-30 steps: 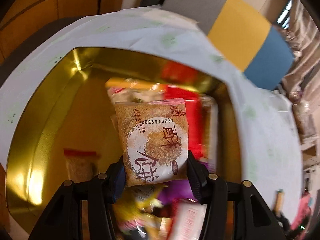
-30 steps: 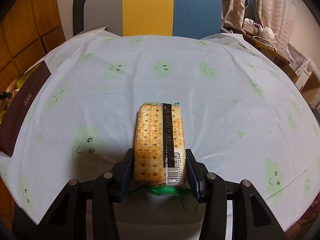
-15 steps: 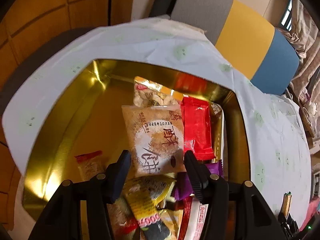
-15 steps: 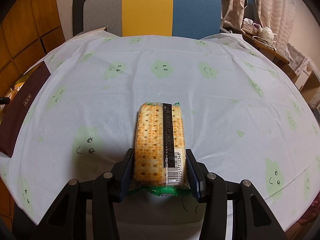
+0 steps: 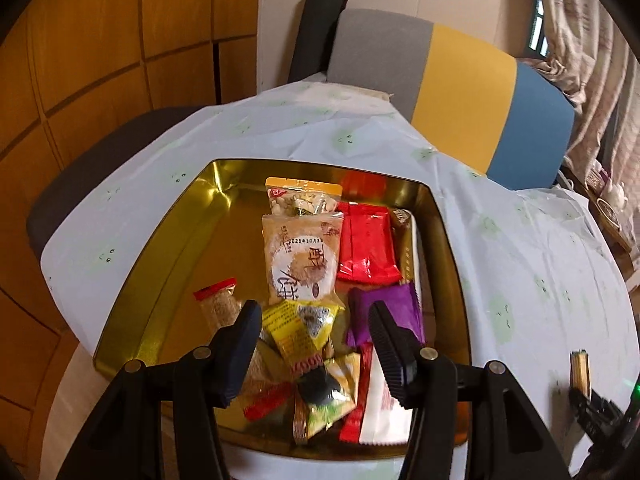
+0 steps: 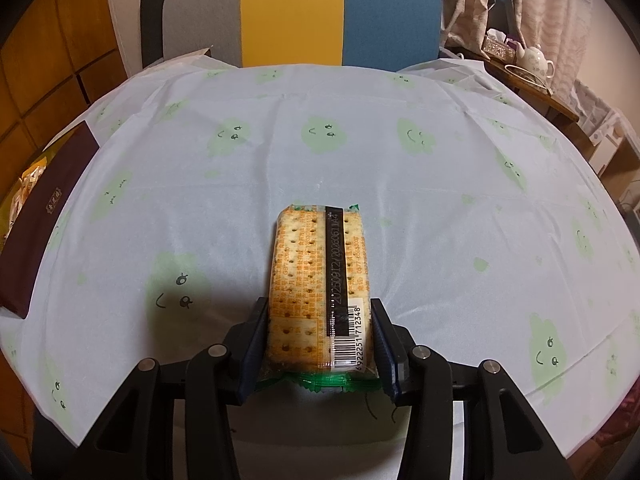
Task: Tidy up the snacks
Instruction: 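Carry the cracker pack into the gold tray and release it with the right gripper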
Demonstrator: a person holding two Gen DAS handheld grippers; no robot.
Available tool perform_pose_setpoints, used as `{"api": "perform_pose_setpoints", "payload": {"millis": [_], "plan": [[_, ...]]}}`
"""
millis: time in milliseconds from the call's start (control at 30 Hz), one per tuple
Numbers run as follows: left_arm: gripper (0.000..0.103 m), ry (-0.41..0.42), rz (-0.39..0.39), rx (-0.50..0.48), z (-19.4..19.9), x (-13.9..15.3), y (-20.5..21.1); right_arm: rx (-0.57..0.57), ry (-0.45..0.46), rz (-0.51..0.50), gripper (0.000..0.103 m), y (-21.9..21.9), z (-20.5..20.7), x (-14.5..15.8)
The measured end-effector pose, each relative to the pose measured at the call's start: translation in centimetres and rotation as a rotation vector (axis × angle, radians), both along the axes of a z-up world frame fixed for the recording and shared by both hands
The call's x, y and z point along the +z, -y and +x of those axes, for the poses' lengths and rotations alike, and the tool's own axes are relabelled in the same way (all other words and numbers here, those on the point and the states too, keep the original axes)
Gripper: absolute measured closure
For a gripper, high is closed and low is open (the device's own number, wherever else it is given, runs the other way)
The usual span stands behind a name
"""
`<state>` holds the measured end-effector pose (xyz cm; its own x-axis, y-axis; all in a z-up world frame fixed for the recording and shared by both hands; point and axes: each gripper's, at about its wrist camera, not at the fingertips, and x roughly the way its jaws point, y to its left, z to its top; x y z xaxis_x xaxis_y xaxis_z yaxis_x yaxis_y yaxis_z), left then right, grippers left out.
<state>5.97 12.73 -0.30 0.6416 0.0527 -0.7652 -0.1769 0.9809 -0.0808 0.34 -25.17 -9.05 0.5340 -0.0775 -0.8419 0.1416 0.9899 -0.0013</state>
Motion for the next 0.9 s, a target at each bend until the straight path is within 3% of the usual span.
{"api": "perform_pose_setpoints", "payload": {"millis": [300, 567, 900], "plan": [[0.047, 0.016, 0.004, -0.020, -1.9, 0.1, 0.4, 0.016, -0.033, 0.028, 0.055, -0.9, 0.3, 0.3], [0.047, 0.026, 0.004, -0.009, -2.6, 0.0, -0.2, 0.107, -0.070, 0.097, 0.055, -3.3, 1.4, 0.6], [0.047, 0.017, -0.012, 0.017, -3.2, -0.5, -1.6, 0.201, -0.096, 0.283, 0.056, -7.3, 3.6, 2.2]]}}
